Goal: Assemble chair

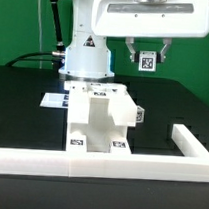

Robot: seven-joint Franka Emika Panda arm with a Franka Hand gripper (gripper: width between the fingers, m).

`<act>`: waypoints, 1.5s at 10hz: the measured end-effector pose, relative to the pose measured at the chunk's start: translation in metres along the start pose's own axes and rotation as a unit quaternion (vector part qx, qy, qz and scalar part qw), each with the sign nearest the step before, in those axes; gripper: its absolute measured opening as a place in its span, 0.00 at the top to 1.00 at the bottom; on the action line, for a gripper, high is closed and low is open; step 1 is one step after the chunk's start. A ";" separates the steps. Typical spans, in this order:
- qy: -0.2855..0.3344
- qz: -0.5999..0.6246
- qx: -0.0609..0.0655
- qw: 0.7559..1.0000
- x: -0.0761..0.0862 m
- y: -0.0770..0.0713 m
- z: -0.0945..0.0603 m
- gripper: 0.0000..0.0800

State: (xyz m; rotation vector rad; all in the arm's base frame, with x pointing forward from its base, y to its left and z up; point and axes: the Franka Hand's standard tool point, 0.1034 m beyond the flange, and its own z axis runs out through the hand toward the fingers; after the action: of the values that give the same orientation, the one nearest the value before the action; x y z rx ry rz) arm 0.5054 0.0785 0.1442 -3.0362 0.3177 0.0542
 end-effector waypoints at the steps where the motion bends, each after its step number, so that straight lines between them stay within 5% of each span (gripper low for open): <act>1: 0.000 0.001 0.000 1.000 0.000 0.001 0.000 0.64; 3: 0.000 -0.015 -0.001 1.000 0.002 0.004 0.000 0.64; 7: 0.023 -0.126 -0.018 0.992 0.047 0.031 -0.011 0.64; 12: 0.021 -0.116 -0.020 0.993 0.048 0.032 -0.008 0.64; 15: 0.030 -0.148 -0.030 0.988 0.076 0.032 -0.009 0.64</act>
Offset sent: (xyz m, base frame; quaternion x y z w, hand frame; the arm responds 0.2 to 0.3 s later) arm 0.0361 -0.0519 0.0041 -0.0322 0.0139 -0.1749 0.9840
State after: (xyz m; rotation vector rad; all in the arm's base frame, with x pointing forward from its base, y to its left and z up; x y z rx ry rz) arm 0.5735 0.0312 0.1467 -3.1123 -0.1369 -0.0493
